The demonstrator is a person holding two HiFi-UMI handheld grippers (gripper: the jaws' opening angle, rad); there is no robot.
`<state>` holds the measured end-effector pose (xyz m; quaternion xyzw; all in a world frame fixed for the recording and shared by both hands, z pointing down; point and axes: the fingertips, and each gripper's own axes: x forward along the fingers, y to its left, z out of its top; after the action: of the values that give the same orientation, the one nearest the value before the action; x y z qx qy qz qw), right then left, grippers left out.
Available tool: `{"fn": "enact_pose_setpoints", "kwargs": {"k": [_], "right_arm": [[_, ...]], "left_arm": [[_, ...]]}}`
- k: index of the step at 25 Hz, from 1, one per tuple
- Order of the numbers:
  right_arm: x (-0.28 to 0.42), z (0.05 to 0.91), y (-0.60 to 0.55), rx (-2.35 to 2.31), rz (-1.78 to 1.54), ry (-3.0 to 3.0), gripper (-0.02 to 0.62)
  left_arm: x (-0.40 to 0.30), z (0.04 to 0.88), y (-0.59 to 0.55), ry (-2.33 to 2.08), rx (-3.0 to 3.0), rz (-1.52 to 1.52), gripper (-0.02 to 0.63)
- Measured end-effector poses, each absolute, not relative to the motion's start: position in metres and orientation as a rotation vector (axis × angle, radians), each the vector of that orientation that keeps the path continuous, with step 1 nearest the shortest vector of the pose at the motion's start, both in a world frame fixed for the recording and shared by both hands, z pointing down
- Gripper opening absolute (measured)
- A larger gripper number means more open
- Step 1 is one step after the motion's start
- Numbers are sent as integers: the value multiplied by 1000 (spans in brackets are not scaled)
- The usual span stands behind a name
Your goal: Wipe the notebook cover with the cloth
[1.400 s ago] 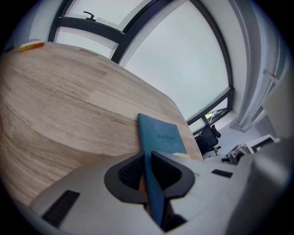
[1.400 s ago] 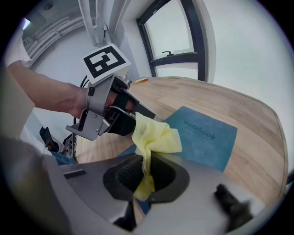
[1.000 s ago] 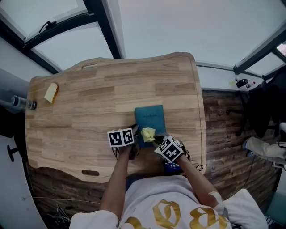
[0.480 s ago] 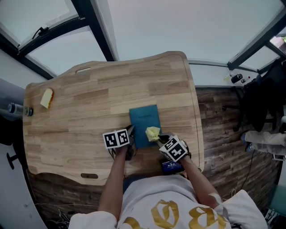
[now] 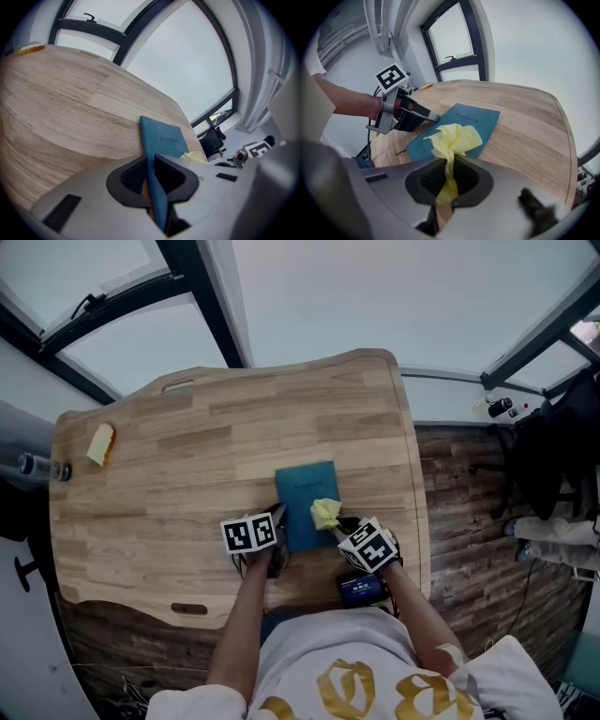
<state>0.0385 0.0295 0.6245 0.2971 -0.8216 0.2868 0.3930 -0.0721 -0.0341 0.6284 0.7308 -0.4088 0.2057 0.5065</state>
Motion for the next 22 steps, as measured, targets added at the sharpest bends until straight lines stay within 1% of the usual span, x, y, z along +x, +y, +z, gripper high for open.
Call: {"fn": "enact_pose_setpoints", "kwargs": {"k": [14,22], "right_arm": [[21,627,-42,777,688,-2124,37],[13,626,-59,786,716,-2170,37]], "left_arm": [[-71,628,-35,-992,1765,497,58],[-71,632,-32,-994,1757,501,58]]}}
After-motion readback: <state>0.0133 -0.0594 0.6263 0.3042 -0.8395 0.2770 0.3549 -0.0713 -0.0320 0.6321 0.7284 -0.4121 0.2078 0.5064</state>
